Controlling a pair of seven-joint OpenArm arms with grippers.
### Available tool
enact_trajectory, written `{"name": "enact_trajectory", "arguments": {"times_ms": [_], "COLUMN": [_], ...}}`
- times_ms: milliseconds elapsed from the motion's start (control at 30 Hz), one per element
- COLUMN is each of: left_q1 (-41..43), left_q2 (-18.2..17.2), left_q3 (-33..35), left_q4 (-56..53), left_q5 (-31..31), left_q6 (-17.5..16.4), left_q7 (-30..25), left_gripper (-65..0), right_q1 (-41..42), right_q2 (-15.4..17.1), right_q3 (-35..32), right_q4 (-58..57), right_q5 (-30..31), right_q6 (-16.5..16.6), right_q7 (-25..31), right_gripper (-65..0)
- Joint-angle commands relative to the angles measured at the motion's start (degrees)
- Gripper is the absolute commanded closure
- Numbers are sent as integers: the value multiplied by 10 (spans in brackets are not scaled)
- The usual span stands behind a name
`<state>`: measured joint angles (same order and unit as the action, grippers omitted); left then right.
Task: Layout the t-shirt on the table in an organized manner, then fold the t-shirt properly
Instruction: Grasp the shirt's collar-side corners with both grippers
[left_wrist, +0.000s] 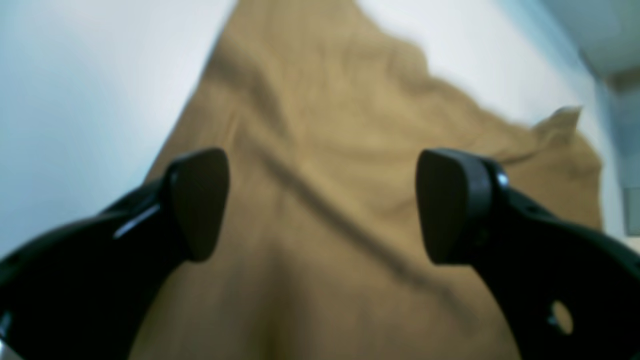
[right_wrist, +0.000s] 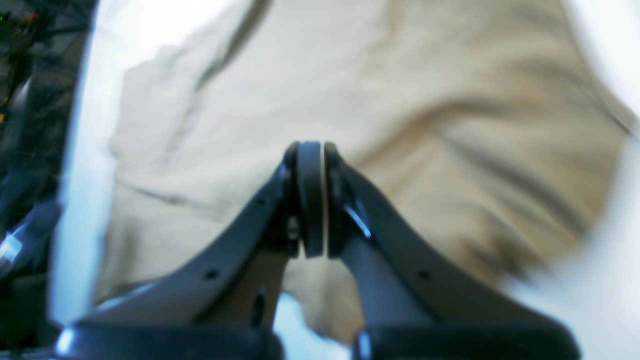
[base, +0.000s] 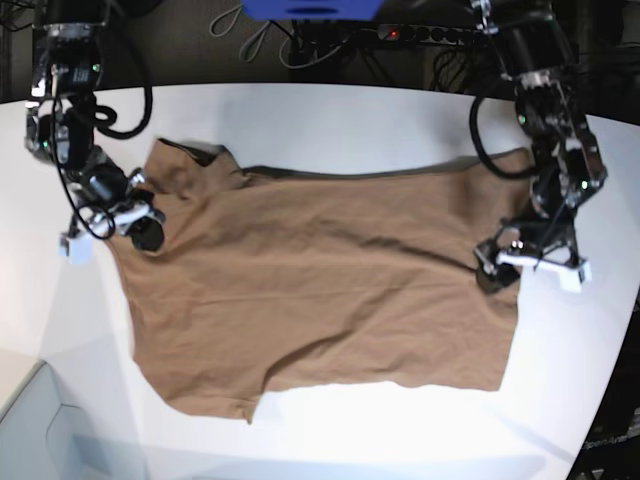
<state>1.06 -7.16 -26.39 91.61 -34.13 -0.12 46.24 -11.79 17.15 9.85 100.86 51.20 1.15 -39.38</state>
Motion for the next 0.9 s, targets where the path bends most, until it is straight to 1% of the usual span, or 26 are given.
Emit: {"name": "enact_trajectory", "arguments": {"times_ms": [0, 100, 200, 500, 633, 700, 767, 800, 867], "left_q1": [14, 93, 140, 167, 167, 167, 165, 163, 159], "left_q2": [-8, -7, -7, -7, -11, -13, -13, -13, -13], "left_q3": [-13, -47, -71, -72, -41, -27, -19, -18, -15], "left_q4": [17, 32, 35, 31, 18, 13, -2, -10, -27], "left_q5": [-13, -44, -60, -55, -56, -55, -55, -55, -56], "left_q6": [2, 0, -1, -1, -2, -2, -2, -2, -2], "left_q7": [-11, -12, -13, -11, -11, -12, -12, -12, -12], "left_gripper": [-570, -570, -570, -568, -561, -514, -443, -393, -273], "right_q1": [-6, -47, -72, -92, -97, -100, -111, -115, -117], "right_q2": [1, -1, -1, -1, -1, -1, -1, -1, -1], "right_q3": [11, 35, 36, 35, 34, 36, 36, 36, 35], "right_q4": [18, 41, 59, 63, 63, 63, 64, 64, 64], "right_q5": [9, 9, 9, 9, 9, 9, 9, 9, 9], "right_q6": [2, 4, 4, 4, 4, 4, 4, 4, 4], "right_q7": [7, 7, 7, 6, 6, 6, 6, 6, 6], "right_gripper": [0, 0, 0, 0, 0, 0, 0, 0, 0]}}
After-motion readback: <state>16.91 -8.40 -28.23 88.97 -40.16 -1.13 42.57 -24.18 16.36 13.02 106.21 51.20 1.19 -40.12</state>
